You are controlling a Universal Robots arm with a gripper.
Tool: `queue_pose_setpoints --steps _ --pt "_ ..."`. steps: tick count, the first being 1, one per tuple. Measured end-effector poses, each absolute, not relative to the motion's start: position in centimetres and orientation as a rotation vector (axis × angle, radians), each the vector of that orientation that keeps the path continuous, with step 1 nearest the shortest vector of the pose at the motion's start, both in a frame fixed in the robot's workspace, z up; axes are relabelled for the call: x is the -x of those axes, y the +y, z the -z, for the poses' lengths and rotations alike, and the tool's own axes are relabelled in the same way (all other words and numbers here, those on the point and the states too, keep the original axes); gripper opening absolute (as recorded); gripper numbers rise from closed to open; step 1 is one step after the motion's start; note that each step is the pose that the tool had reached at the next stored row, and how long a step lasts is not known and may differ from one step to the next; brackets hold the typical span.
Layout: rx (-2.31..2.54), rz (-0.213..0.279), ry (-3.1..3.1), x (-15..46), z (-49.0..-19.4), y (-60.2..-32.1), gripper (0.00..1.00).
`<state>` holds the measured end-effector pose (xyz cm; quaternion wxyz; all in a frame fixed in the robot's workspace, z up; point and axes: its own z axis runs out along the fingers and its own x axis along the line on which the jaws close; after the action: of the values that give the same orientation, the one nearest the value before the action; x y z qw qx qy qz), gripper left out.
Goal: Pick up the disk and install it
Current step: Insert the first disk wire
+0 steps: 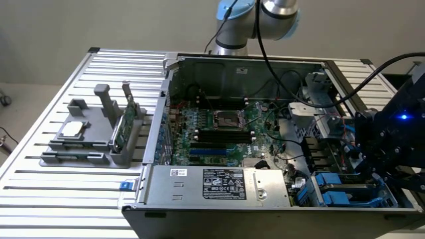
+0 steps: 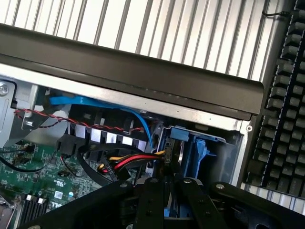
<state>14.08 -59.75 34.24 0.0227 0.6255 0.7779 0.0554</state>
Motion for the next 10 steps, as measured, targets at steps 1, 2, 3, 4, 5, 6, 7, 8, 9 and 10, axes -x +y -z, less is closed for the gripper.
queue_pose_setpoints --steps 1,2,3,4,5,6,7,8,9,10 --pt "-1.941 -0.171 2.405 -14.02 -34.24 -59.73 0.18" --pt "-1.944 -0.171 2.402 -13.96 -34.23 -59.72 0.18" --pt "-1.948 -0.171 2.398 -13.92 -34.22 -59.7 0.18" --pt "-1.952 -0.171 2.394 -13.88 -34.21 -59.7 0.18" --pt "-1.956 -0.171 2.39 -13.83 -34.2 -59.69 0.18" --pt "-1.959 -0.17 2.386 -13.81 -34.22 -59.66 0.18" --pt "-1.962 -0.171 2.383 -13.81 -34.2 -59.62 0.18" --pt "-1.966 -0.171 2.379 -13.81 -34.21 -59.58 0.18" --pt "-1.971 -0.171 2.373 -13.8 -34.2 -59.56 0.18" --pt "-1.978 -0.171 2.366 -13.8 -34.19 -59.55 0.18"
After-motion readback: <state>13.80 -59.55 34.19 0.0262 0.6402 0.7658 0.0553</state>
